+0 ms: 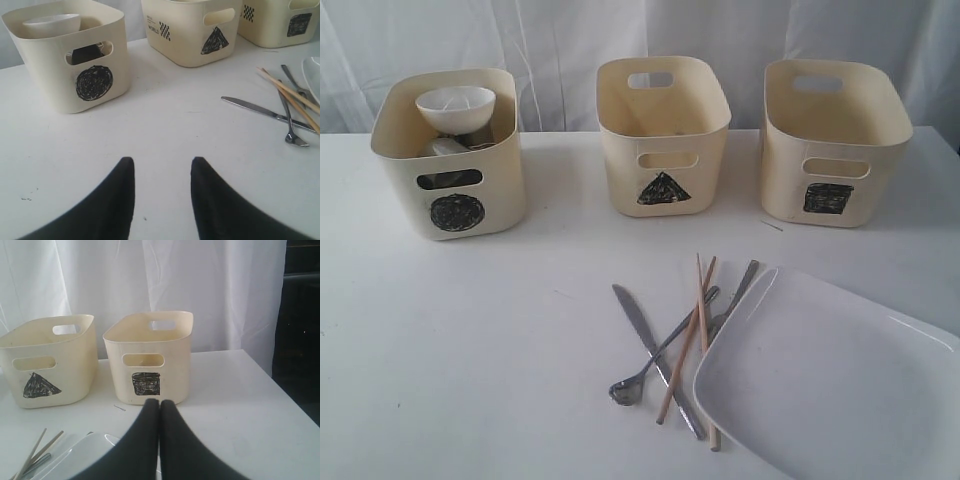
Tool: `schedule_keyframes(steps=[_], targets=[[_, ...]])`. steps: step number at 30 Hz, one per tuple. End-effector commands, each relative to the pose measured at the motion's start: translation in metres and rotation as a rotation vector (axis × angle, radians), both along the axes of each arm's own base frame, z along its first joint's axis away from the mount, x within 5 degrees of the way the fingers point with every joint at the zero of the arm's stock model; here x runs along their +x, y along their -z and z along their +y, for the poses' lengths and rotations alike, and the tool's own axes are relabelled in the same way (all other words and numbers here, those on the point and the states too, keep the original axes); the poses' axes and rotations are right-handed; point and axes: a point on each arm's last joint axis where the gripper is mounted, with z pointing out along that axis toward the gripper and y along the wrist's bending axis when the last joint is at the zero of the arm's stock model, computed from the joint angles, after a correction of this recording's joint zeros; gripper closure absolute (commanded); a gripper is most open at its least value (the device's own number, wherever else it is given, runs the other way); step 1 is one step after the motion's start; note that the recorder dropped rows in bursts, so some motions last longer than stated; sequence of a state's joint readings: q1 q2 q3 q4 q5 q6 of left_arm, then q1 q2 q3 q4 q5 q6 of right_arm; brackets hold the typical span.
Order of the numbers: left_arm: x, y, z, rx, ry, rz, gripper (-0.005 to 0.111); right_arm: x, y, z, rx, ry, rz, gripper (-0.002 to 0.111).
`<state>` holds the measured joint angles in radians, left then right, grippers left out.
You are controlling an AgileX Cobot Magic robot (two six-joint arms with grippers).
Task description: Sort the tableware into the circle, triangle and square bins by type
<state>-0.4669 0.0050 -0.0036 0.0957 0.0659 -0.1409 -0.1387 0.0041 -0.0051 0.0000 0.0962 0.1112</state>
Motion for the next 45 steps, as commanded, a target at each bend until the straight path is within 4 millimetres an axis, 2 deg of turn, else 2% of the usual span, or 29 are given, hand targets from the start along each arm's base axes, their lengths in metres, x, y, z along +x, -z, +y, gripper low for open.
schedule_keyframes(steps=[1,13,16,45], targets=[[-0.0004,0.0024,0.0004,0.019,0.000,0.007,0.064,-0.0001,0.0002,0.0001,-0.004,-0.002,-0.012,0.108],[-0.0004,0.0024,0.0004,0.023,0.001,0.005,0.064,-0.0001,0.0002,0.0001,-0.004,-0.002,-0.012,0.108],[-0.0007,0.0024,-0.0002,0.089,0.024,-0.028,0.064,-0.0001,0.0004,0.0001,-0.003,-0.002,-0.011,0.108],[-0.0014,0.0022,-0.0017,0.083,0.042,-0.028,0.064,-0.0001,0.0003,0.0001,-0.004,-0.002,-0.012,0.108]])
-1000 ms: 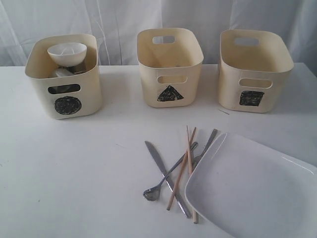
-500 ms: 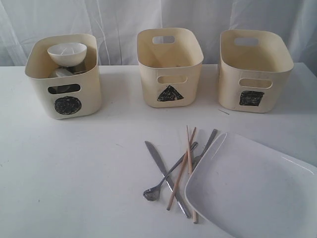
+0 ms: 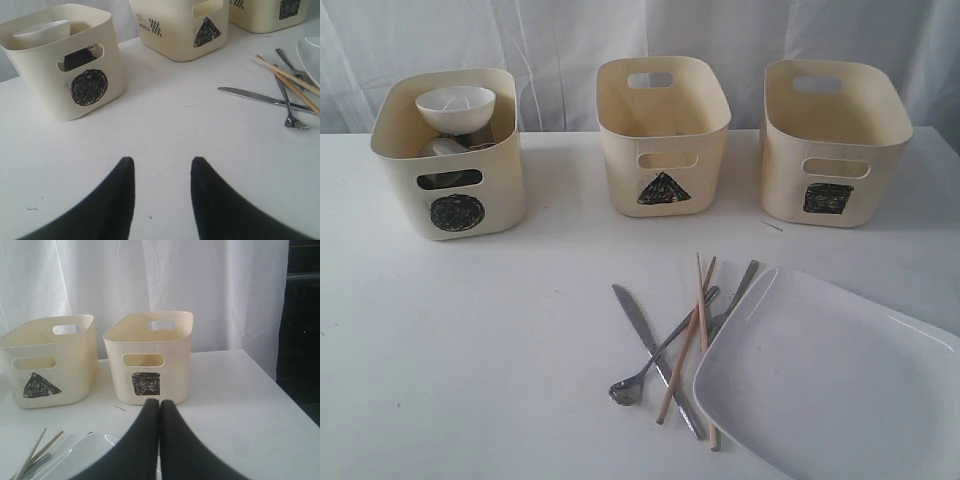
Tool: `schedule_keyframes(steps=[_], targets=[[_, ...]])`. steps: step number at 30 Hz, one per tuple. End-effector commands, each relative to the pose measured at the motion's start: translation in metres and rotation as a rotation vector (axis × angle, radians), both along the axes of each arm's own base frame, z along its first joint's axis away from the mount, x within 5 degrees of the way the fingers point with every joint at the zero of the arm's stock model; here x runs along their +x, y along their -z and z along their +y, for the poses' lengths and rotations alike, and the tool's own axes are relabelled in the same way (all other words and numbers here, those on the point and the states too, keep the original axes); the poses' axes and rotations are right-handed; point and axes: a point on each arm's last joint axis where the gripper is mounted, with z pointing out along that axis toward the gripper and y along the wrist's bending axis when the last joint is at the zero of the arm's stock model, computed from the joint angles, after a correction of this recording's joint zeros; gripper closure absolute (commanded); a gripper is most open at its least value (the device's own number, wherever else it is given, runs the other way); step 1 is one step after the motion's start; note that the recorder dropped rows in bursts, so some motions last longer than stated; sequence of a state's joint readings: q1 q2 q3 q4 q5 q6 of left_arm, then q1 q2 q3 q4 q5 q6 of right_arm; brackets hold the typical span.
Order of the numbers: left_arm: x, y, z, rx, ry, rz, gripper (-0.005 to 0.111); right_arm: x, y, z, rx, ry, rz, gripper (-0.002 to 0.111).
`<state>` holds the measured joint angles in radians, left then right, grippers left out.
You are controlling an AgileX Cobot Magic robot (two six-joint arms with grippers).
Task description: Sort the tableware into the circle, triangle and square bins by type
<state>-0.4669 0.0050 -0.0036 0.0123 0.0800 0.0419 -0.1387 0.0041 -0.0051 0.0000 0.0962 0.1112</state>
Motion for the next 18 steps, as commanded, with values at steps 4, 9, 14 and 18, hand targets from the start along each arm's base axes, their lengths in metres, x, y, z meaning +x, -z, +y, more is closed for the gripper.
schedule_keyframes(steps=[4,9,14,18], targets=[[0.000,0.001,0.000,-0.008,0.000,0.004,0.064,0.000,0.000,0.000,-0.004,-0.002,-0.012,0.108],[0.000,0.001,0.000,-0.008,0.000,0.004,0.064,0.000,0.000,0.000,0.000,-0.002,-0.020,0.108],[0.000,0.001,0.000,-0.008,0.000,0.004,0.064,-0.001,-0.009,0.000,0.356,-0.017,-0.164,0.108],[0.000,0.001,0.000,-0.008,0.000,0.004,0.064,-0.001,-0.014,-0.001,0.473,-0.028,-0.238,0.108]])
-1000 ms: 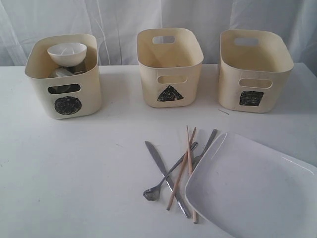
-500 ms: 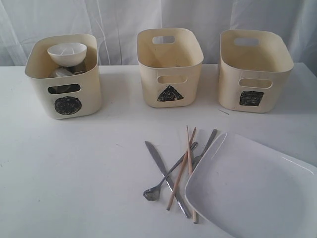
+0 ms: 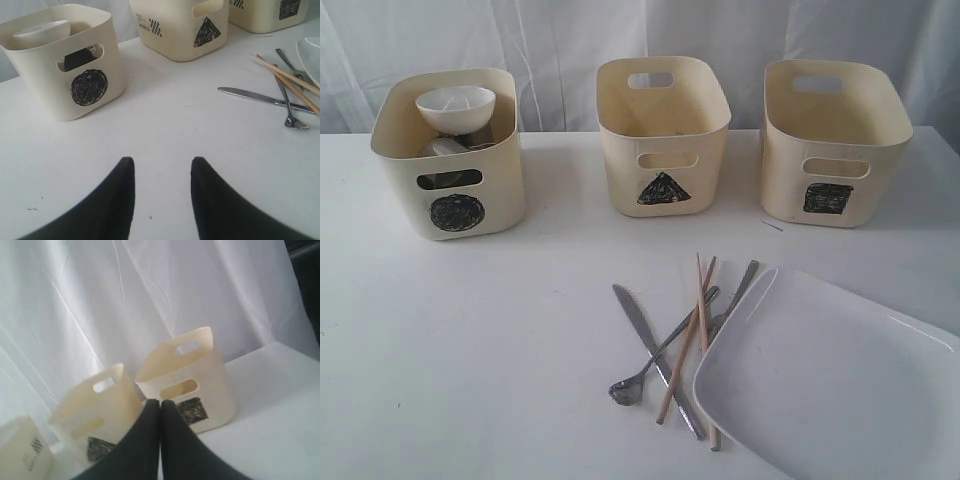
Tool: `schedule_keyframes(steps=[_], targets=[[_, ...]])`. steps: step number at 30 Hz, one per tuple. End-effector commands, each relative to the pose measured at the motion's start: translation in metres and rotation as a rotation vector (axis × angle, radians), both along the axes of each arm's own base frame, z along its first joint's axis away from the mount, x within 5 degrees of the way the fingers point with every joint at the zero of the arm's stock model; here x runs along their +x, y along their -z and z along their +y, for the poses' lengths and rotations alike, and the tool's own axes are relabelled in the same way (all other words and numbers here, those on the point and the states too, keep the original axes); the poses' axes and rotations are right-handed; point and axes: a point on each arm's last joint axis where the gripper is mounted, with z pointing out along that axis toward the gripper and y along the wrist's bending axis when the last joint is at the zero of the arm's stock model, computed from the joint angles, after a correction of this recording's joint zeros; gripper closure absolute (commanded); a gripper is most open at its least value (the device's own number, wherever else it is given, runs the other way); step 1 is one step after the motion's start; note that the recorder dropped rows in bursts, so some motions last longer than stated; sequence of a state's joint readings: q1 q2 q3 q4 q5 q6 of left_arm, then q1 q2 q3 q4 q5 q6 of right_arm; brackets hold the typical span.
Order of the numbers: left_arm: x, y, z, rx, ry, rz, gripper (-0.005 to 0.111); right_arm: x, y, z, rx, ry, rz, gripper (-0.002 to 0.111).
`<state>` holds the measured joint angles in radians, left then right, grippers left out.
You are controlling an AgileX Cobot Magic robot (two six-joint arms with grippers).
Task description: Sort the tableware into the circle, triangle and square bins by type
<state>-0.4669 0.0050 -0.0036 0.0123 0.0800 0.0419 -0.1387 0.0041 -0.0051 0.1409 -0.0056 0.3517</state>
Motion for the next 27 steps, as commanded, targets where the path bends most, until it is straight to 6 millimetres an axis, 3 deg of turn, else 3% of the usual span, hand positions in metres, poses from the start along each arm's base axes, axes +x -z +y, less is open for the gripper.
schedule_keyframes(steps=[1,5,9,12,15,19,22,27], targets=[[0.000,0.001,0.000,-0.008,0.000,0.004,0.064,-0.001,-0.005,-0.001,0.151,-0.008,-0.099,0.108],[0.000,0.001,0.000,-0.008,0.000,0.004,0.064,-0.001,-0.002,0.000,0.214,-0.031,-0.048,0.108],[0.000,0.001,0.000,-0.008,0.000,0.004,0.064,-0.007,-0.024,0.008,0.131,-0.112,0.084,0.106],[0.000,0.001,0.000,-0.008,0.000,0.004,0.064,-0.006,-0.046,0.015,0.054,-0.207,0.208,0.097],[0.000,0.001,0.000,-0.008,0.000,0.004,0.064,0.009,-0.066,0.025,-0.077,-0.341,0.362,0.080],[0.000,0.001,0.000,-0.008,0.000,0.004,0.064,0.047,-0.089,0.033,-0.104,-0.455,0.587,0.061],[0.000,0.001,0.000,-0.008,0.000,0.004,0.064,0.085,-0.105,0.038,-0.122,-0.535,0.764,0.060],[0.000,0.001,0.000,-0.008,0.000,0.004,0.064,0.159,-0.113,0.045,-0.135,-0.639,0.959,0.060]])
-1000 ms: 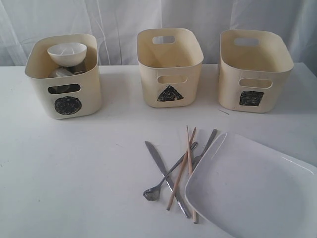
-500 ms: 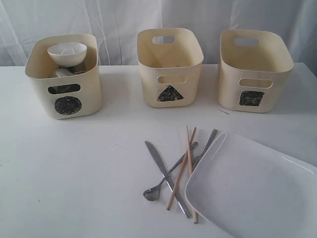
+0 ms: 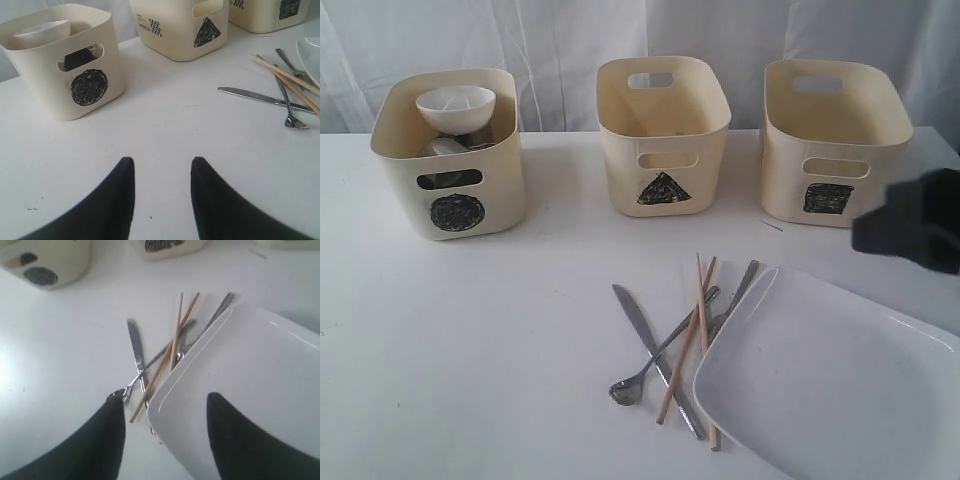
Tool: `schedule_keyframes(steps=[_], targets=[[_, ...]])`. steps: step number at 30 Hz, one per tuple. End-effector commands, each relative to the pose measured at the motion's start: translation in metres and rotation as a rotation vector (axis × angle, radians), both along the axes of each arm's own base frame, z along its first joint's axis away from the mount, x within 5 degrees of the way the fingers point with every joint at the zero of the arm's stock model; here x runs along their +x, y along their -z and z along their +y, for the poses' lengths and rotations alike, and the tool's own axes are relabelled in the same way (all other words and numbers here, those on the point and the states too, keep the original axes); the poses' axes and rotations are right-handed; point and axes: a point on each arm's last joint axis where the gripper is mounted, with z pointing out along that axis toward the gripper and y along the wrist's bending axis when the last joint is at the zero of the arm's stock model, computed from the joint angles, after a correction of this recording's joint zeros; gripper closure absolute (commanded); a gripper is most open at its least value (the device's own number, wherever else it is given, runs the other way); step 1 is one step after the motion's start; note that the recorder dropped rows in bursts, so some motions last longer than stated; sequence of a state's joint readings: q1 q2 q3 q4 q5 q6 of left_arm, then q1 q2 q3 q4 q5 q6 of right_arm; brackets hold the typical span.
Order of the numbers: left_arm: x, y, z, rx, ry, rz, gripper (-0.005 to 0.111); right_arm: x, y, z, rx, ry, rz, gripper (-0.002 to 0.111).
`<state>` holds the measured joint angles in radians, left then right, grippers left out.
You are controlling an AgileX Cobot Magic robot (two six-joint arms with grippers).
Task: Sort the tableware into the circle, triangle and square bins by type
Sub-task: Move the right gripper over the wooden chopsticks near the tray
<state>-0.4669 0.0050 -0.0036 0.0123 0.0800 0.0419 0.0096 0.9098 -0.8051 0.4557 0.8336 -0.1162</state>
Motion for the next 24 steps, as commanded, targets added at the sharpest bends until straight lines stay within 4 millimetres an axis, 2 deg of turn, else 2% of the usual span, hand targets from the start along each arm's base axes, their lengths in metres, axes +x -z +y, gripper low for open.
schedule_keyframes(steps=[1,4,6,11,16,24], targets=[[0.000,0.001,0.000,-0.008,0.000,0.004,0.064,0.060,-0.004,0.010,-0.040,-0.117,0.121,0.060],[0.000,0.001,0.000,-0.009,0.000,0.002,0.064,0.093,-0.005,0.022,-0.084,-0.175,0.119,0.060],[0.000,0.001,0.000,-0.009,0.000,0.002,0.064,0.110,0.001,0.032,-0.109,-0.210,0.136,0.059],[0.000,0.001,0.000,-0.009,0.000,0.002,0.064,0.139,0.022,0.058,-0.223,-0.300,0.167,0.059],[0.000,0.001,0.000,-0.009,0.000,0.002,0.064,0.161,0.054,0.084,-0.368,-0.297,0.218,0.059],[0.000,0.001,0.000,-0.009,0.000,0.002,0.064,0.197,0.116,0.117,-0.432,-0.256,0.310,0.059]])
